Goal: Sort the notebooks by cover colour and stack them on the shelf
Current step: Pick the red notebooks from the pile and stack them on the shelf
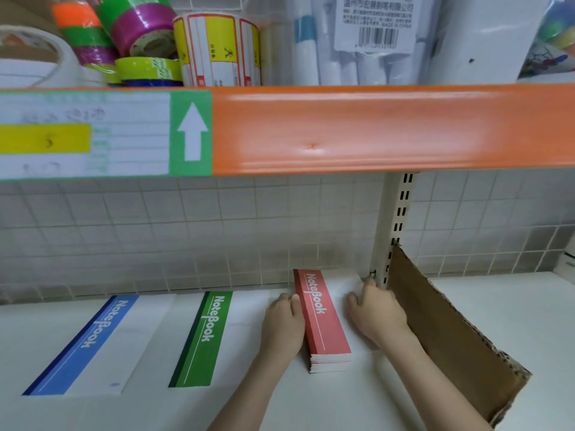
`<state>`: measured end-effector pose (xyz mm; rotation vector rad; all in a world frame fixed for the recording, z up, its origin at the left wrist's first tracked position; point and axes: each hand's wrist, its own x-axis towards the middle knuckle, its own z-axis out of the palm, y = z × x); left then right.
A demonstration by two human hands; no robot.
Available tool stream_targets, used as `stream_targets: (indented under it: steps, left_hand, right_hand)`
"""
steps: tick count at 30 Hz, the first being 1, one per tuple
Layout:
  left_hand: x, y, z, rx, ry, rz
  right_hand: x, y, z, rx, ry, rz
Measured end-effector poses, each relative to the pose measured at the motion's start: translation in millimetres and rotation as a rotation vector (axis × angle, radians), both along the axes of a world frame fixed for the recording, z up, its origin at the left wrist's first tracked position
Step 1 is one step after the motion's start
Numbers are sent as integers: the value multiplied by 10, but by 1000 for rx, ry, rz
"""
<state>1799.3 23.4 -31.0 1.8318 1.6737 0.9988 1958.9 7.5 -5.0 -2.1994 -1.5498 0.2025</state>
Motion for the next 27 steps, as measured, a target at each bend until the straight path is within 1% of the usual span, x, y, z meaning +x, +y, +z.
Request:
stream_targets:
  steps: [2,4,7,10,12,14,19,23,27]
  left_hand:
    - [-122,-13,33,31,24,-9]
    - [-278,-19,75,47,82,-30]
    - [-559,-79,169,50,179,-60]
    - [-913,-160,252,23,243,-49]
    - [-1201,-203,315,-4,298,-3]
    - [-1527,-235,354,-18,331,41]
    - [-2450,-344,379,-30,422,160]
    - [-3301,-442,378,-82,532,268]
    - [-3975,-566,359,-106,599,322]
  right_hand:
    - [-152,-17,41,45,-132,5]
    - [-356,-30,72,73,-238,62]
    - [-730,-52,89,97,-291,184]
    - [-1171,-61,81,106,-247,343]
    - [-1500,-66,96,113,-188,423]
    - [-1853,-66,104,101,-184,496]
    - [-2670,-52,128,110,-125,607]
    - [-3353,-70,134,85,-131,705]
    - [-3956,-95,143,58,-128,759]
